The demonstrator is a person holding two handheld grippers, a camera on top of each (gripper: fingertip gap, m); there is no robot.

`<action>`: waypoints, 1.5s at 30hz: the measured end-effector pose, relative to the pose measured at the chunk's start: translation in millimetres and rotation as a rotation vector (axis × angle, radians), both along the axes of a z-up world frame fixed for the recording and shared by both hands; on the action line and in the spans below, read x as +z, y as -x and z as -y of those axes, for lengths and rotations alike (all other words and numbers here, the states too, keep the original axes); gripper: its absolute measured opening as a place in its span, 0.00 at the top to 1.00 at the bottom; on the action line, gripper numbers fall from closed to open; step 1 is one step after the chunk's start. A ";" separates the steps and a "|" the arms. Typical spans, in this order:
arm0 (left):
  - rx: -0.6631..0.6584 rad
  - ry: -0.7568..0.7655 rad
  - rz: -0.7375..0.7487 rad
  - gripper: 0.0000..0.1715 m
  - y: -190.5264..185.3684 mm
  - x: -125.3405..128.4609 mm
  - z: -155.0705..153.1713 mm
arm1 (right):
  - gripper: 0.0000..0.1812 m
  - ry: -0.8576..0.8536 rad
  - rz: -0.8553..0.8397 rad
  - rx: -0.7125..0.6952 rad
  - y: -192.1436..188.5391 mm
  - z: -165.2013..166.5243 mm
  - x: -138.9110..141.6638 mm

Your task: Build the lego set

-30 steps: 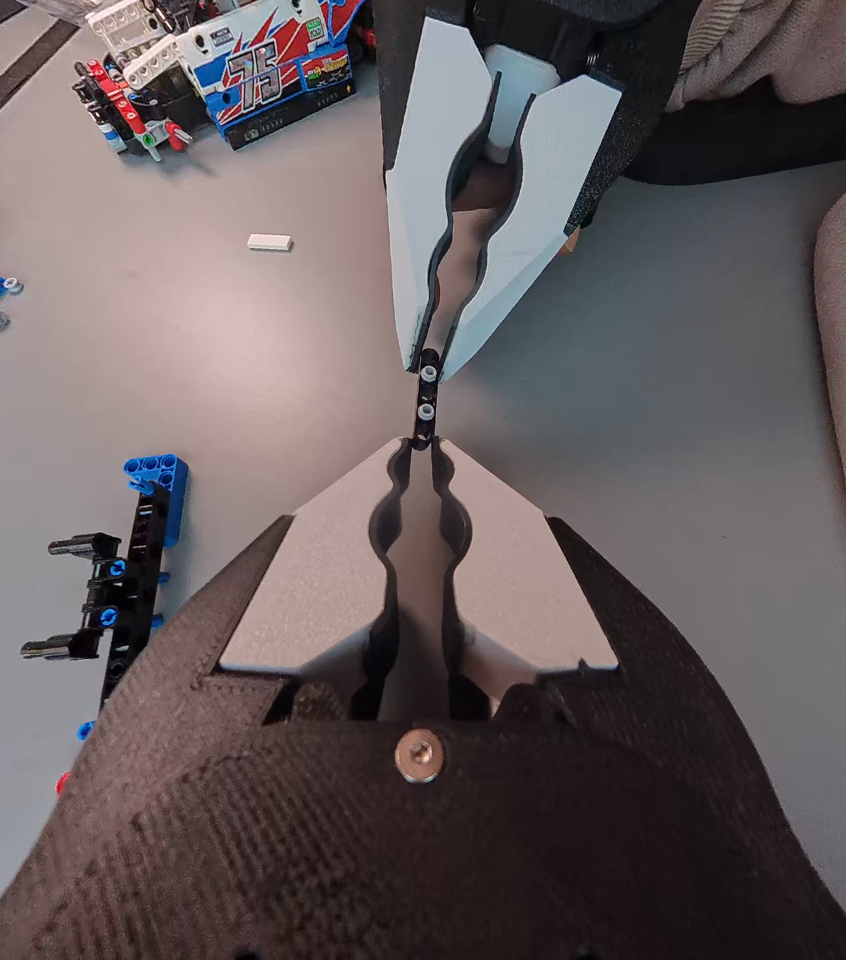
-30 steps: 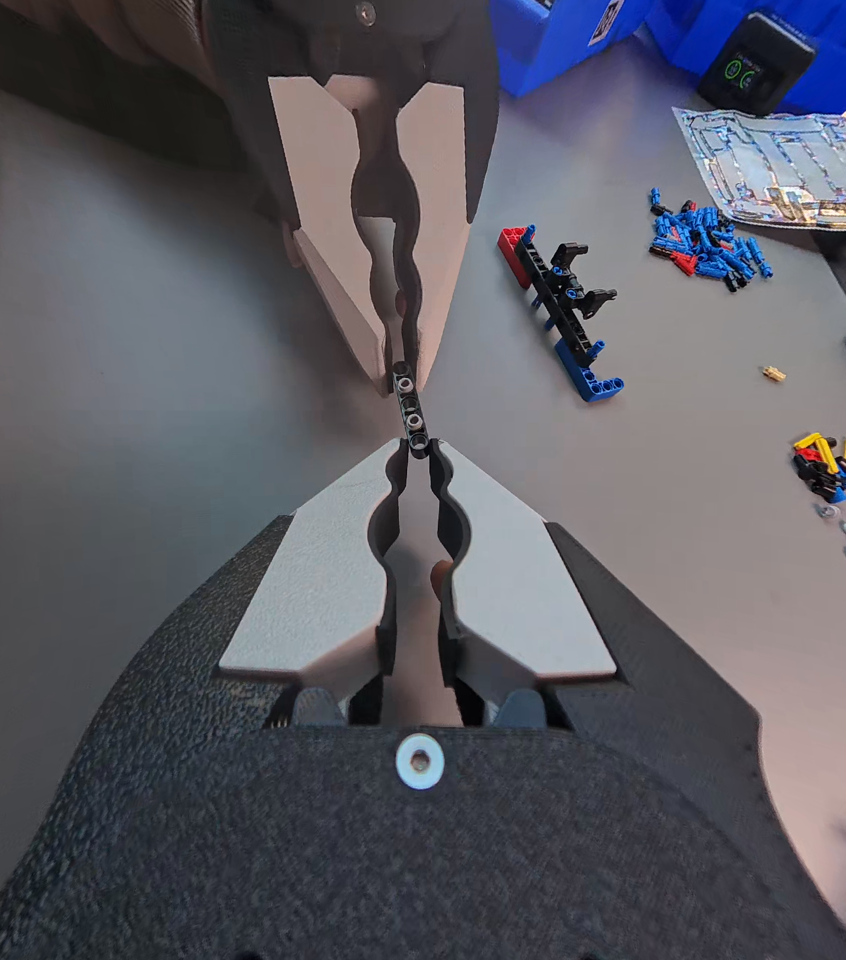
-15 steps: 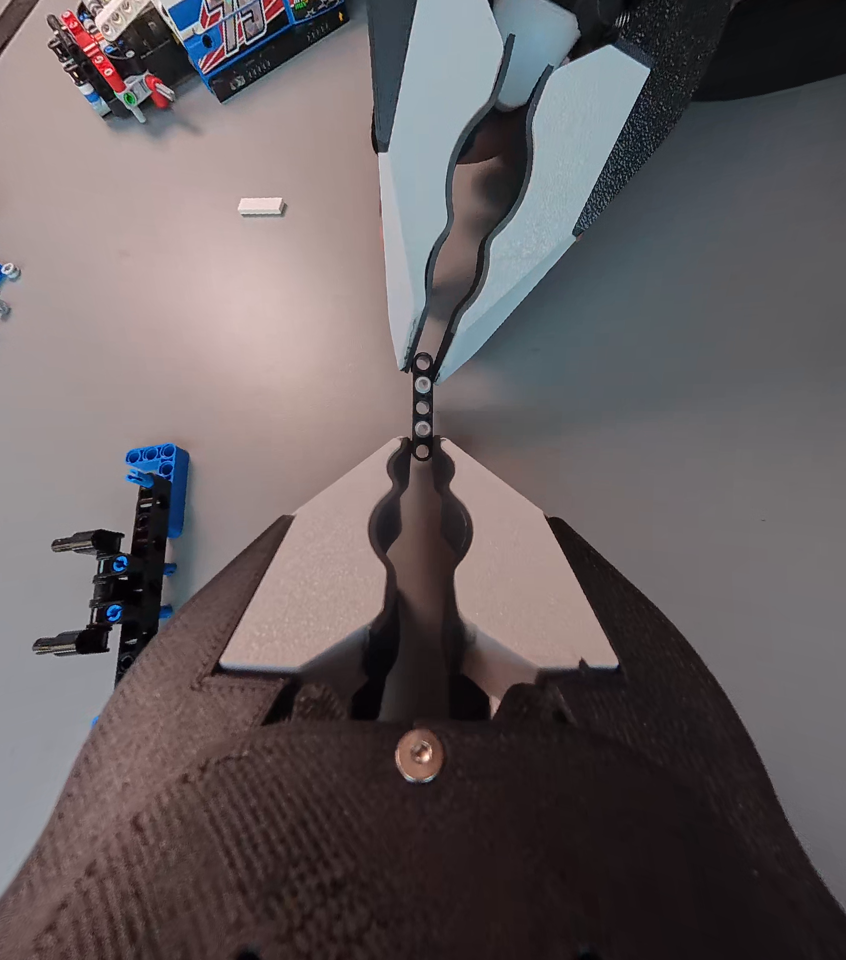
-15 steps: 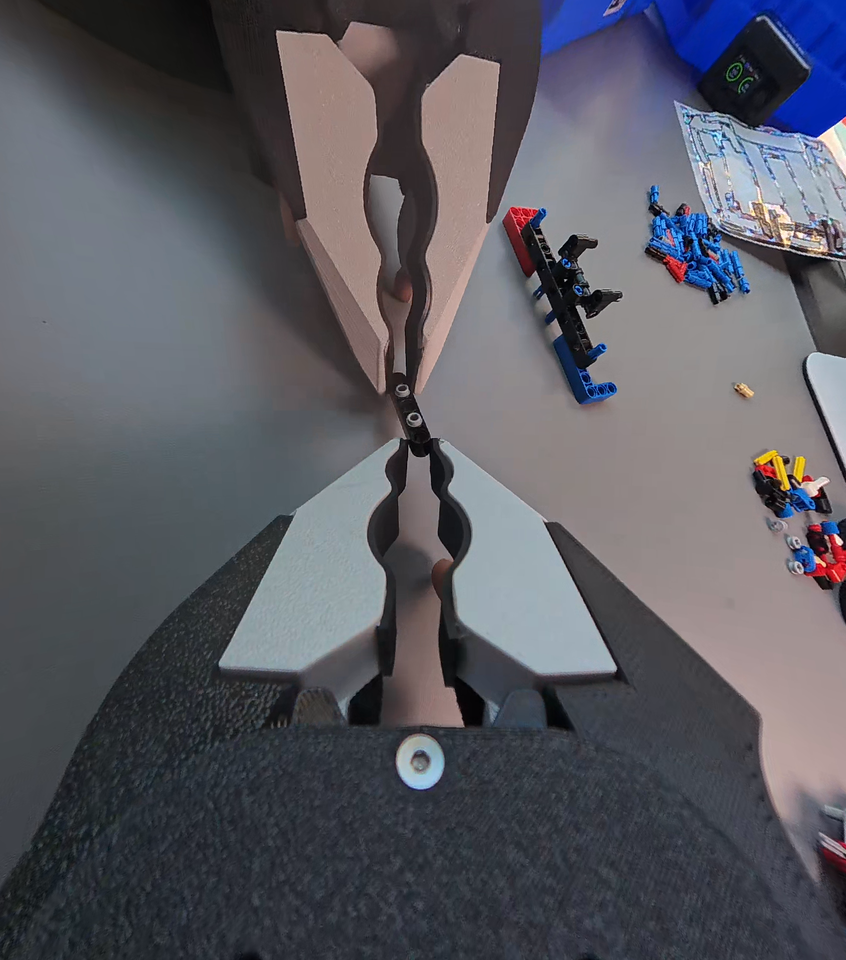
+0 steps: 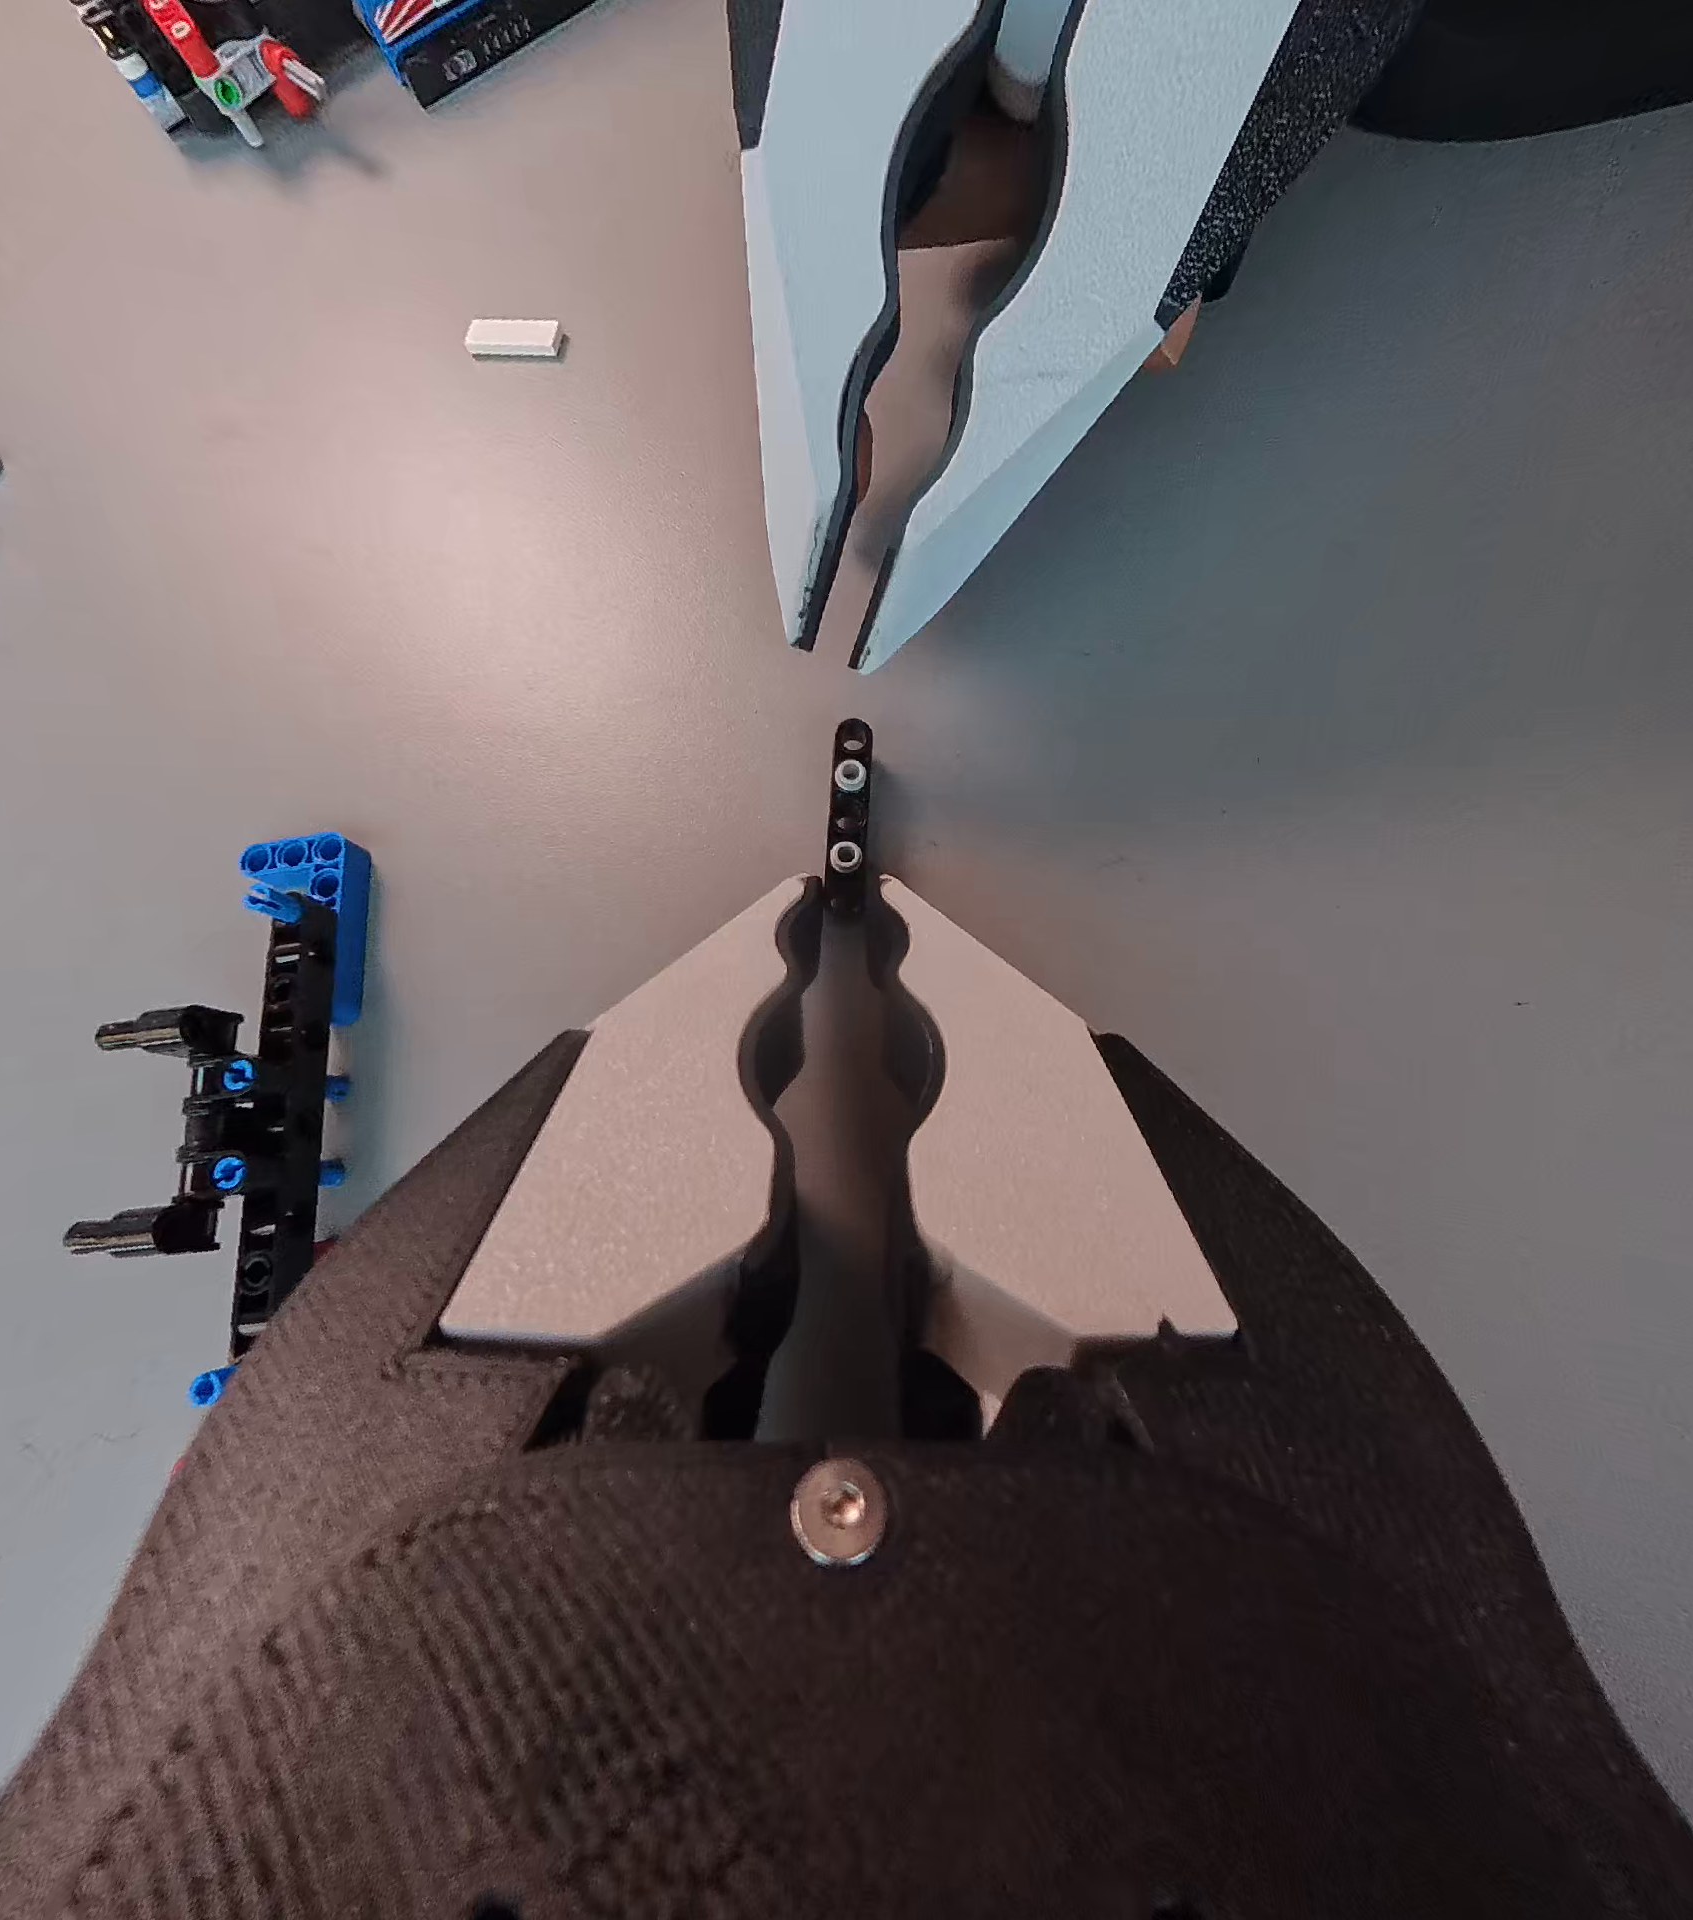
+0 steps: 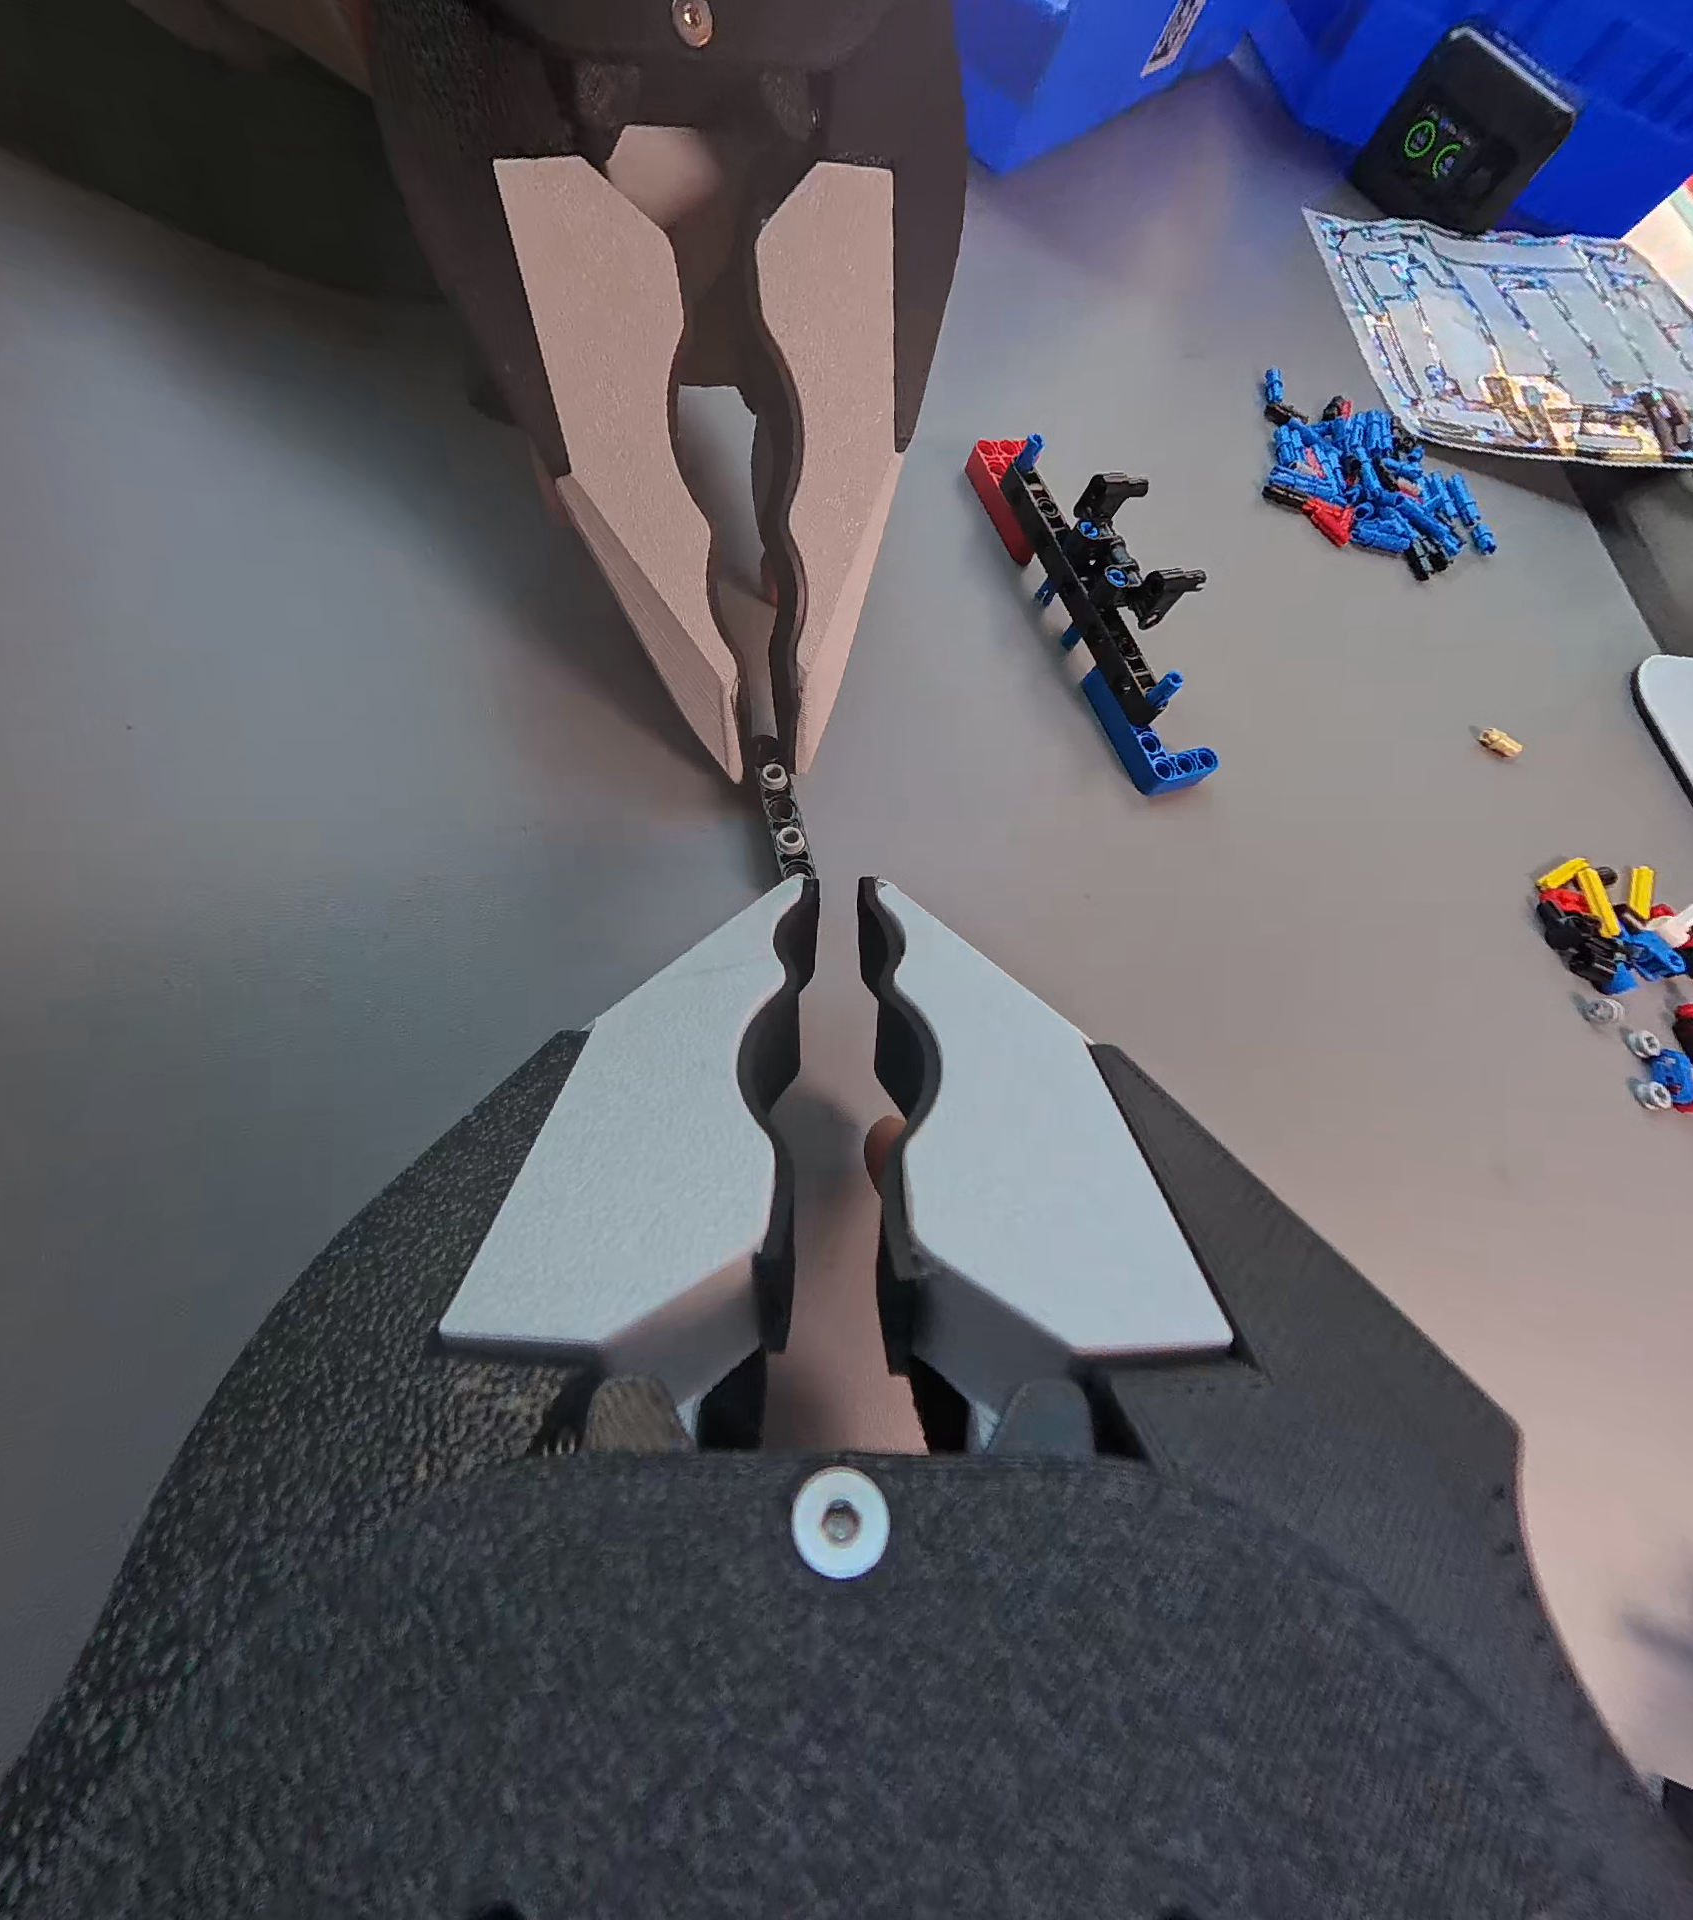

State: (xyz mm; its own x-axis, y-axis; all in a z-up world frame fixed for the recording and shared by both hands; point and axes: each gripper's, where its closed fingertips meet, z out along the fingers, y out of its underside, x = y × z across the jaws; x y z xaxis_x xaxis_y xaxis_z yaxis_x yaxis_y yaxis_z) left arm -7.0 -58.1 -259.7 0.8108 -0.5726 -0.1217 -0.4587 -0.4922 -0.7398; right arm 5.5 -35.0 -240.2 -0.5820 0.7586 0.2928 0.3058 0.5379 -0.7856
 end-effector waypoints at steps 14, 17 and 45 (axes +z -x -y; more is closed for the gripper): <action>0.071 -0.045 0.187 0.84 5.9 22.6 -7.0 | 0.95 0.057 -0.010 -0.255 11.1 -53.6 14.9; 0.113 -0.083 0.219 0.84 15.4 31.5 -10.6 | 0.88 0.117 0.077 -0.420 6.0 -92.9 17.1; 0.119 -0.056 0.131 0.86 24.9 16.4 -7.5 | 0.97 0.058 0.387 -0.432 10.7 -120.7 -19.9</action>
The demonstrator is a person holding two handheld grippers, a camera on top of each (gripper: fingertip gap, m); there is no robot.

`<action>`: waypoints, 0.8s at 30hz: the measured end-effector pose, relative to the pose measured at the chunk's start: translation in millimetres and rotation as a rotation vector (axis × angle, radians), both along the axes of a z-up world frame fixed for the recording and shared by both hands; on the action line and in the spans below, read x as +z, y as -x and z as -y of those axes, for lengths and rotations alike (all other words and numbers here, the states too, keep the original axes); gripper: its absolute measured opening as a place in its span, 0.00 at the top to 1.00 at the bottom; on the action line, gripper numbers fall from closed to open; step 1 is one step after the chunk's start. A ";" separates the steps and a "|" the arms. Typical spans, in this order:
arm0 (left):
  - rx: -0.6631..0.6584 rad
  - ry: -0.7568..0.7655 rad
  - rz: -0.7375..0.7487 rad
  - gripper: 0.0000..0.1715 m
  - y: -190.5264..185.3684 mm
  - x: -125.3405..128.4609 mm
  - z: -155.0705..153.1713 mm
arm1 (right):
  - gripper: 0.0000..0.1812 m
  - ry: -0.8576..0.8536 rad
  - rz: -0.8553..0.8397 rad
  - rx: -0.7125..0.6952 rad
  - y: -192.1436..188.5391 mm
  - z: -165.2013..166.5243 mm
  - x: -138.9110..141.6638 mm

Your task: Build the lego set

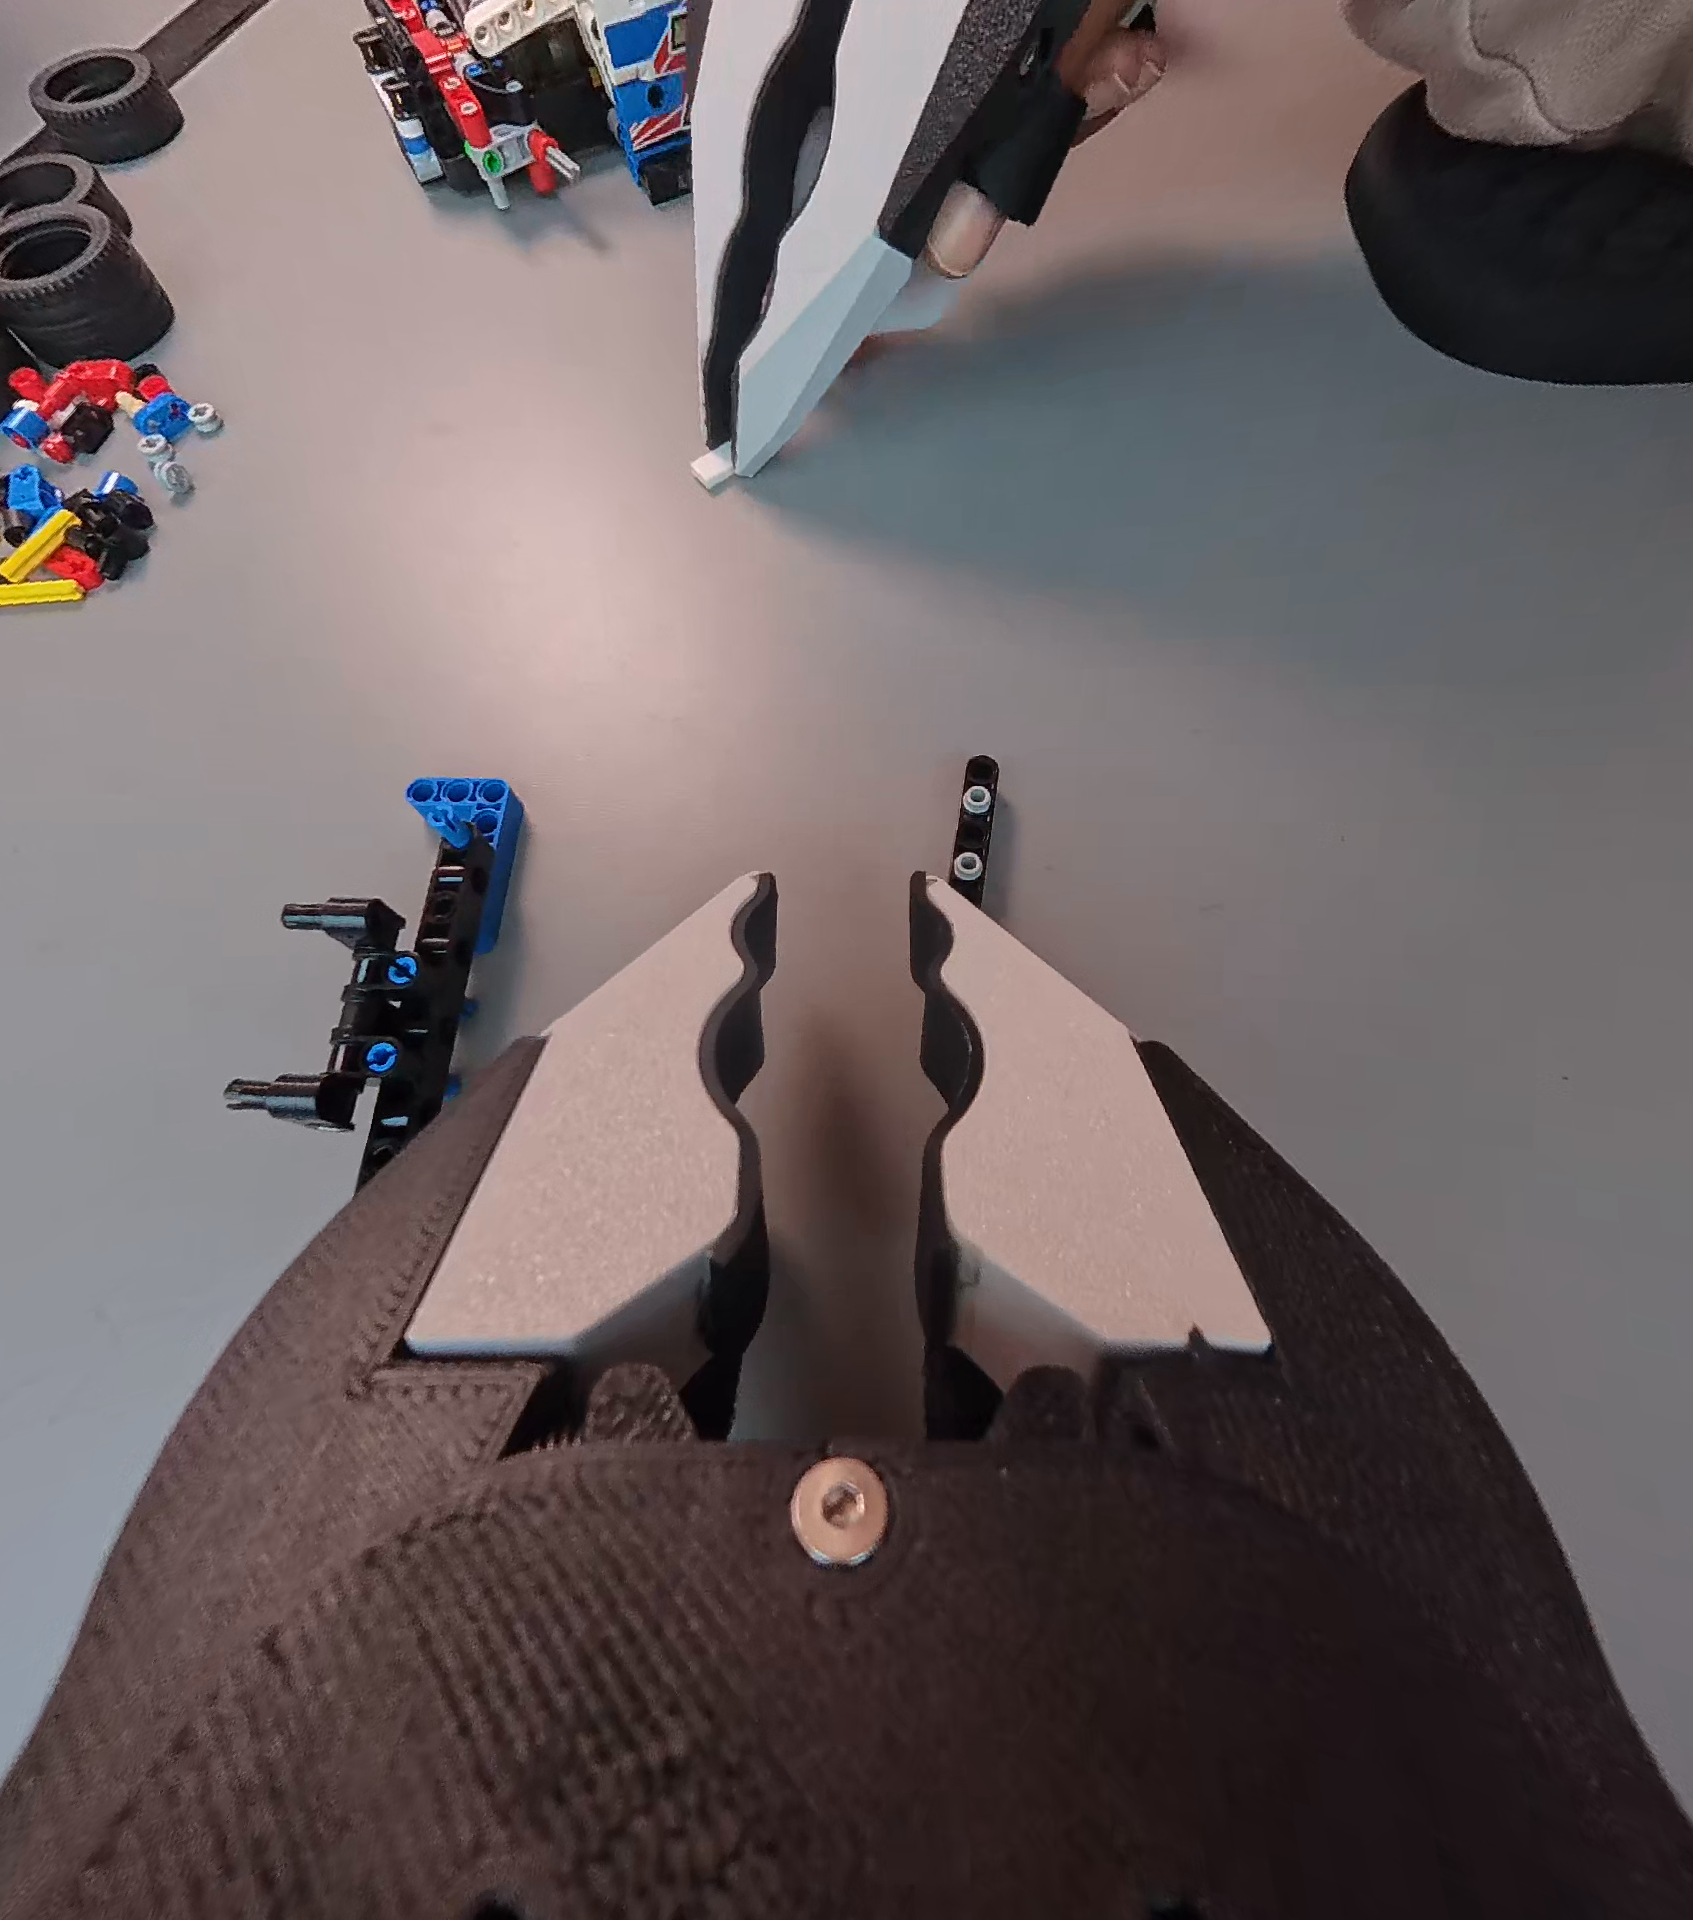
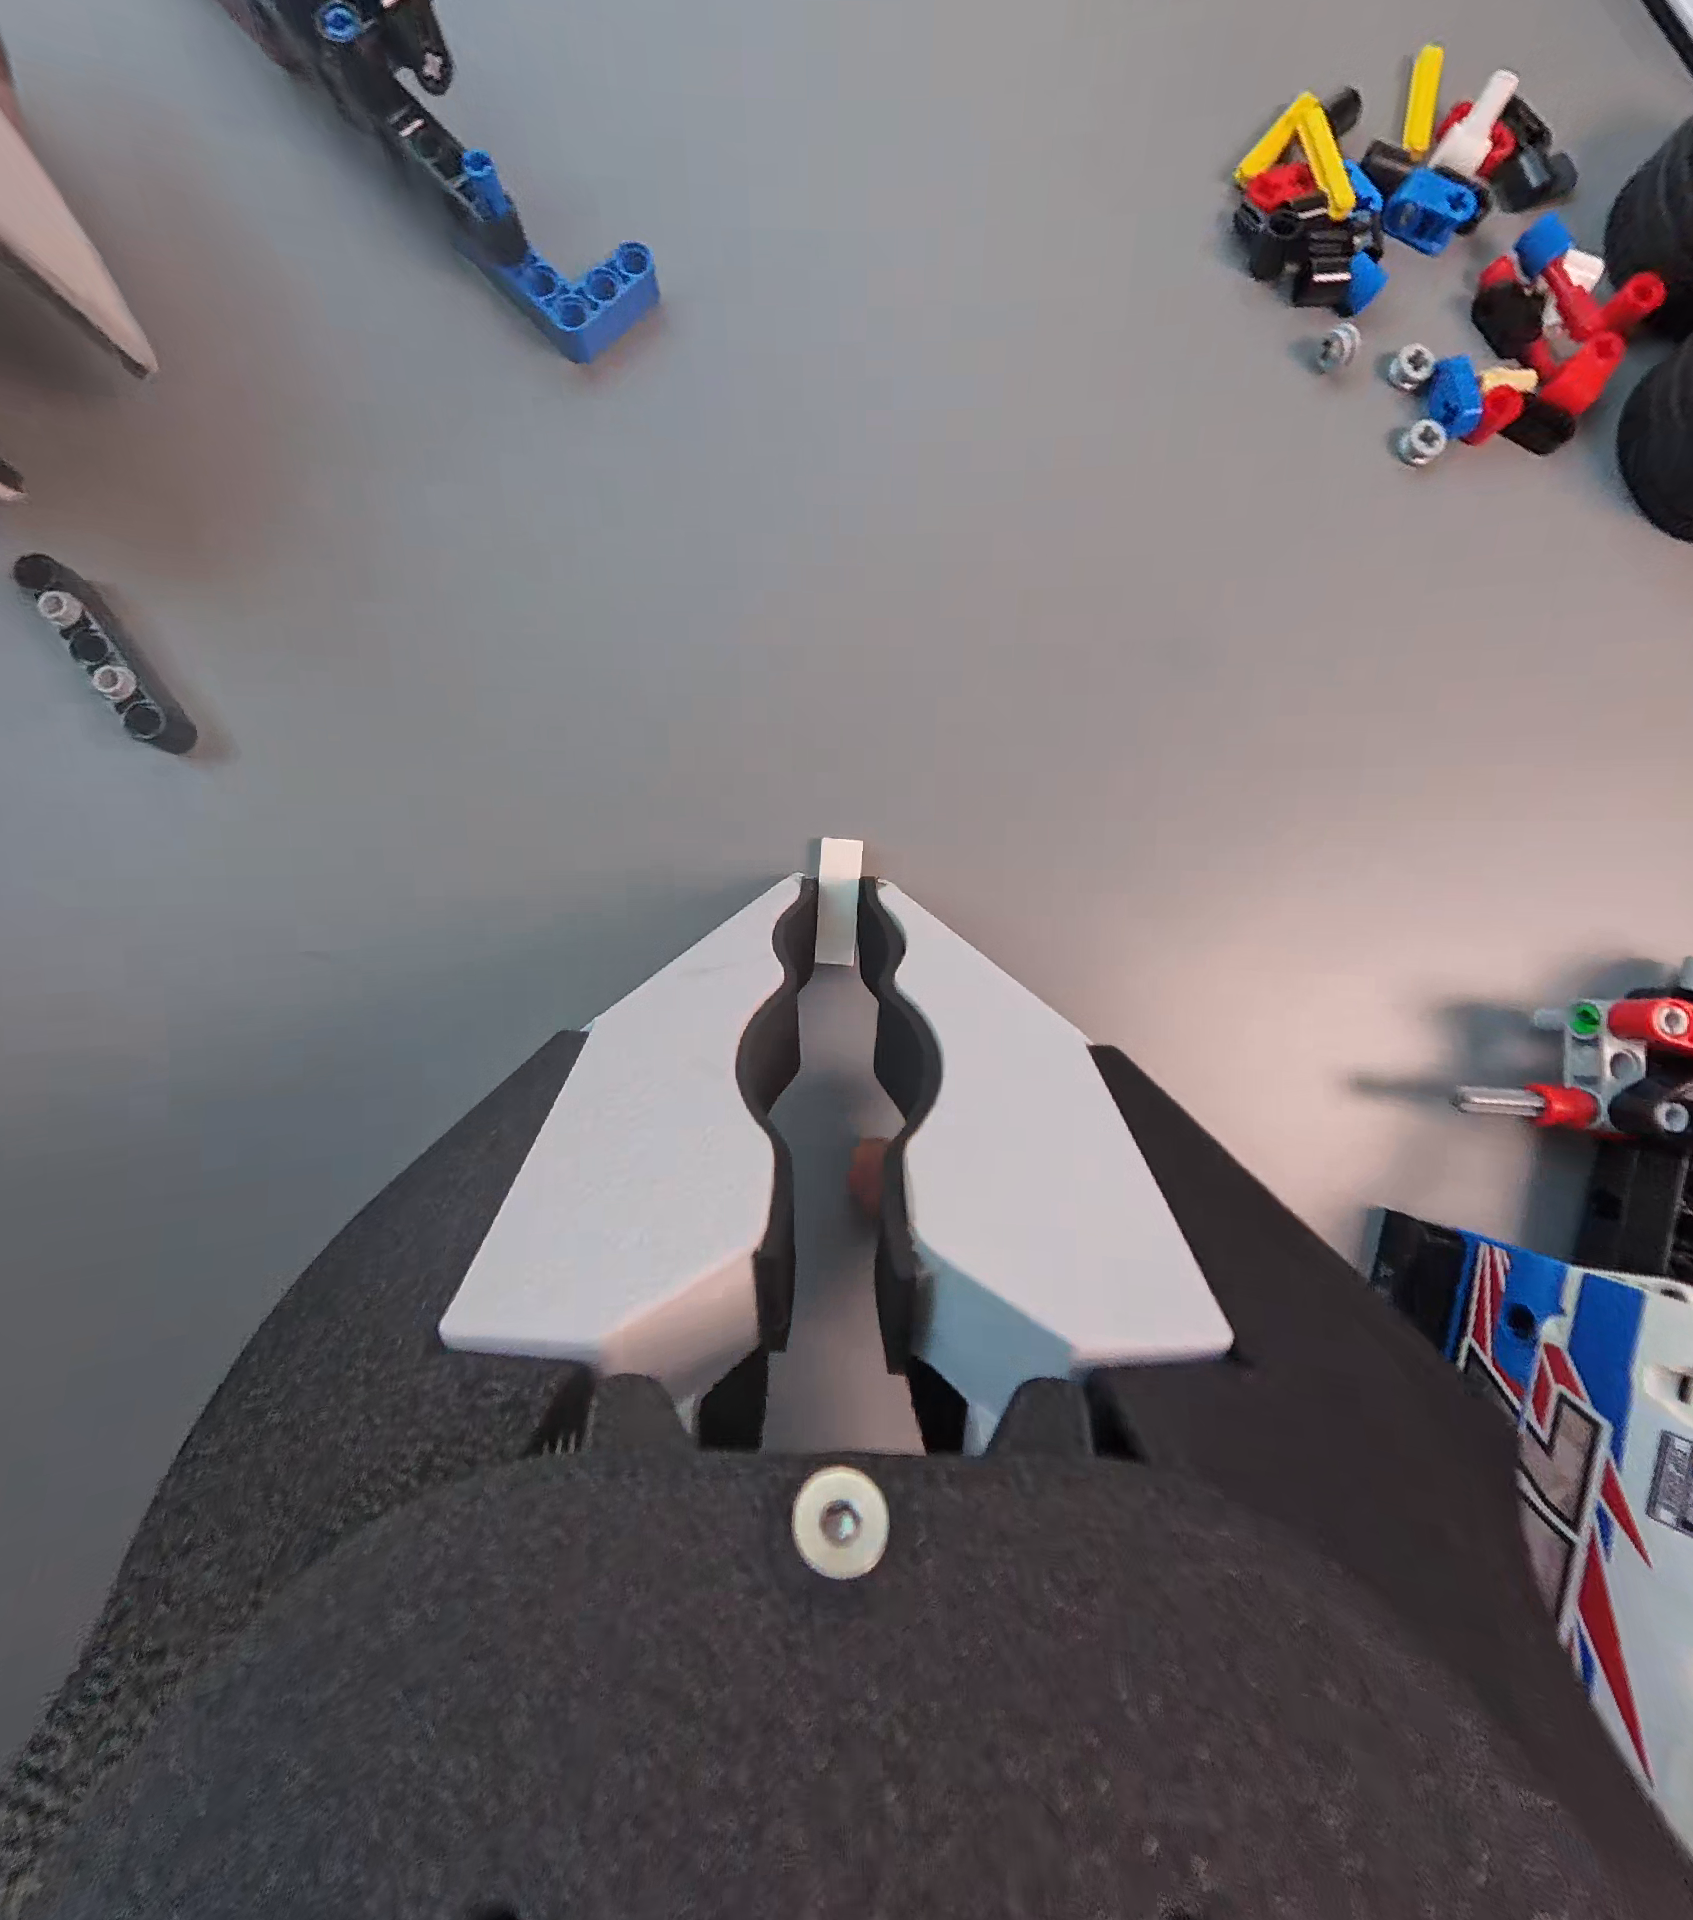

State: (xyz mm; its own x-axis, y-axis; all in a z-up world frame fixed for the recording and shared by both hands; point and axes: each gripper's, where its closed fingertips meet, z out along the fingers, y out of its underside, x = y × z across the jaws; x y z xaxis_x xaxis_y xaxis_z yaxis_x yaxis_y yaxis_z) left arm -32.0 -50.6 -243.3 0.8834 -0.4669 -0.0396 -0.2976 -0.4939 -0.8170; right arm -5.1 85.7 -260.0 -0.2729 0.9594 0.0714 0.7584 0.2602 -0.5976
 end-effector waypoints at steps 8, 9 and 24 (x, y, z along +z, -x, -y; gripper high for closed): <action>-0.070 -0.015 -0.002 0.87 -10.2 1.2 3.5 | 0.97 0.088 -0.121 0.387 -4.0 78.5 31.9; -0.089 -0.022 -0.008 0.88 -12.4 1.7 4.6 | 0.97 0.091 -0.138 0.440 -4.0 89.9 38.1; -0.125 -0.012 -0.062 0.90 -12.5 -4.3 9.0 | 0.97 0.071 -0.083 0.643 -9.4 133.8 22.7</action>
